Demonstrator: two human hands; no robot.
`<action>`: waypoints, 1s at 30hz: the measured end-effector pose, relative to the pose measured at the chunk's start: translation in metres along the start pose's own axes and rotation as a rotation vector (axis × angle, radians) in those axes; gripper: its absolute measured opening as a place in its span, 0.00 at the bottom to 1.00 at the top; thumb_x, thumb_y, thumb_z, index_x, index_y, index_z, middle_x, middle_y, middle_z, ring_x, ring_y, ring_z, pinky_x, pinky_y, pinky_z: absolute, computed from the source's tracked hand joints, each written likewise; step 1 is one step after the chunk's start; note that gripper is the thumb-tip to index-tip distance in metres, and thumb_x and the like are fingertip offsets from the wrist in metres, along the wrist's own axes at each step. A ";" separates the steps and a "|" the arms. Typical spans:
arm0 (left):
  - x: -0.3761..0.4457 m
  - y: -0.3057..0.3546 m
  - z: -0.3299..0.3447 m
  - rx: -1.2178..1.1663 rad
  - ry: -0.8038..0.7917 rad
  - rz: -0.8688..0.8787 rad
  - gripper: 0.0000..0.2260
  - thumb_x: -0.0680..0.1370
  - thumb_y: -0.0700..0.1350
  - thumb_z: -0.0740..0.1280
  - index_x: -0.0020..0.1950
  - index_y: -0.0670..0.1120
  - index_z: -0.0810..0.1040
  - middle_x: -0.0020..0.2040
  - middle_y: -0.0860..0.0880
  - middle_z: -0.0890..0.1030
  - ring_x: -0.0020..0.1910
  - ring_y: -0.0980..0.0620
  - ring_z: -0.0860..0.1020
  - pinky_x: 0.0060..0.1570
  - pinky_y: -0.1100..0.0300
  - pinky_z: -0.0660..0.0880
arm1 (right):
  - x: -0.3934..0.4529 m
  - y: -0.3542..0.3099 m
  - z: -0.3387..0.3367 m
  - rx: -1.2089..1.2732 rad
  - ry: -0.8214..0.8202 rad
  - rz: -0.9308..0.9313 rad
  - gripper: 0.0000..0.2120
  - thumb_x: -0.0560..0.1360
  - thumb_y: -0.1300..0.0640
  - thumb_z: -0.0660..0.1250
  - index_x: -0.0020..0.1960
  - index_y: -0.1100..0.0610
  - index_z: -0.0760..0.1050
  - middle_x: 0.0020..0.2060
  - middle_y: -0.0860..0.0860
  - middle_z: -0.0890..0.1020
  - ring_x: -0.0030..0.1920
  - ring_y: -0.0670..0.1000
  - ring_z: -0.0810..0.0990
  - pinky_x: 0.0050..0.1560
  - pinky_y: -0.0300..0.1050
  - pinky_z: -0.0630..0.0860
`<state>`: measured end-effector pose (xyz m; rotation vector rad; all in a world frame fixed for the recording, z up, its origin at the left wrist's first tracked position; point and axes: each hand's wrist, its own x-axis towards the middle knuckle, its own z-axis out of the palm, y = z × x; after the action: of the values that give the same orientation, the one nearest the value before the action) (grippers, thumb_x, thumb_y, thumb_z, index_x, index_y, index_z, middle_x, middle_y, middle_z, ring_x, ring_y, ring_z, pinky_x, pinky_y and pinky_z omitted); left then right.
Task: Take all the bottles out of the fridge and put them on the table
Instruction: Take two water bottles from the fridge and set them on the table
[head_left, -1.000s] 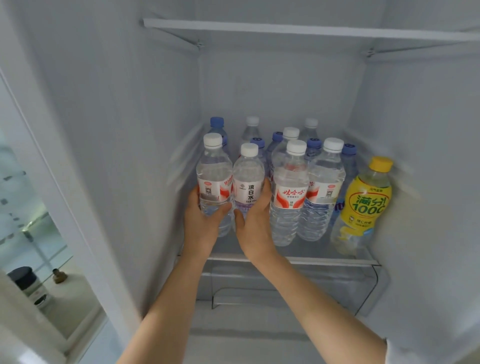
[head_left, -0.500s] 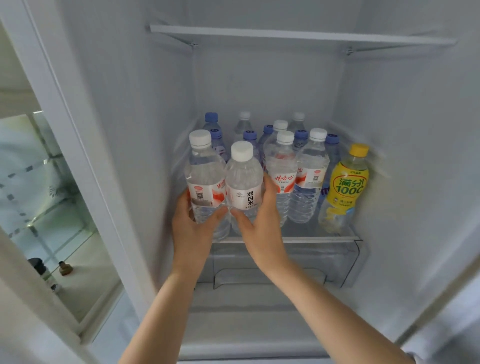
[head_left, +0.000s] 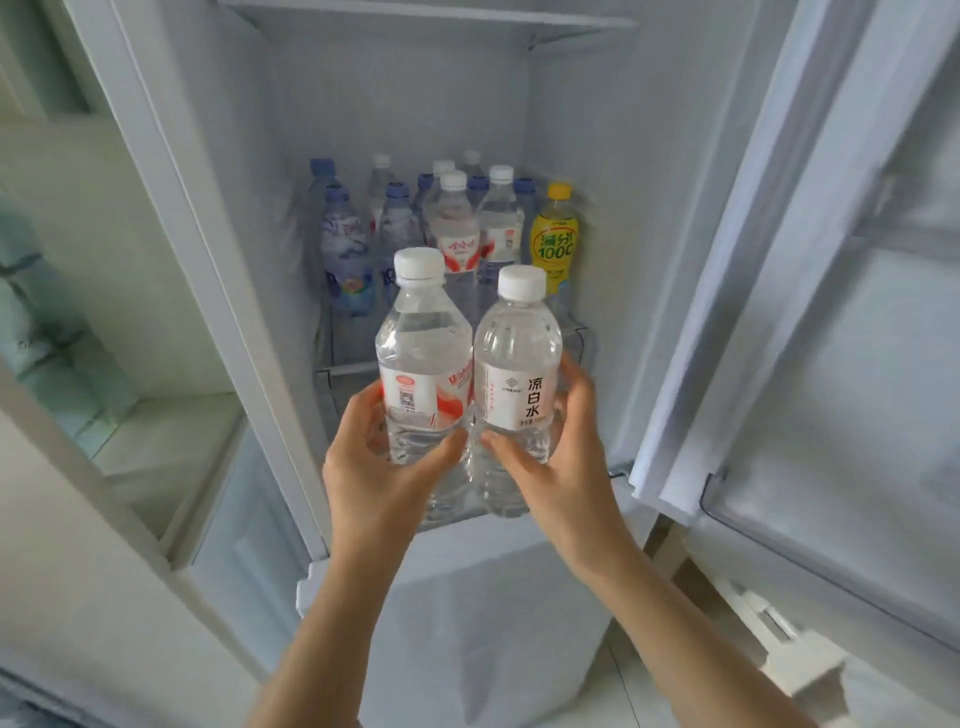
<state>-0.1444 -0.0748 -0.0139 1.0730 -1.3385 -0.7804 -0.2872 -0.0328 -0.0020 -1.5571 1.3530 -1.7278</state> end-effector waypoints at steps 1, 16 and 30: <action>-0.013 0.000 0.000 -0.002 -0.034 -0.008 0.27 0.63 0.43 0.81 0.59 0.51 0.76 0.49 0.55 0.83 0.49 0.56 0.82 0.52 0.51 0.80 | -0.016 -0.004 -0.008 -0.007 0.007 0.024 0.36 0.69 0.64 0.74 0.69 0.48 0.59 0.60 0.40 0.74 0.58 0.35 0.75 0.53 0.28 0.73; -0.228 0.011 0.060 -0.017 -0.667 -0.221 0.20 0.65 0.43 0.80 0.50 0.58 0.77 0.41 0.62 0.83 0.41 0.62 0.83 0.39 0.67 0.78 | -0.263 -0.028 -0.161 -0.190 0.546 0.512 0.36 0.68 0.60 0.76 0.63 0.35 0.60 0.55 0.44 0.77 0.53 0.42 0.80 0.49 0.41 0.79; -0.484 0.053 0.195 0.021 -1.200 -0.322 0.26 0.62 0.44 0.81 0.57 0.50 0.77 0.49 0.54 0.84 0.45 0.56 0.84 0.43 0.58 0.82 | -0.499 -0.062 -0.344 -0.285 0.963 0.802 0.34 0.68 0.61 0.76 0.62 0.39 0.60 0.52 0.44 0.79 0.53 0.47 0.82 0.56 0.55 0.79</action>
<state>-0.3993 0.3599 -0.1583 0.8239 -2.1626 -1.8158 -0.4570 0.5333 -0.1512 -0.0488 2.3018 -1.7715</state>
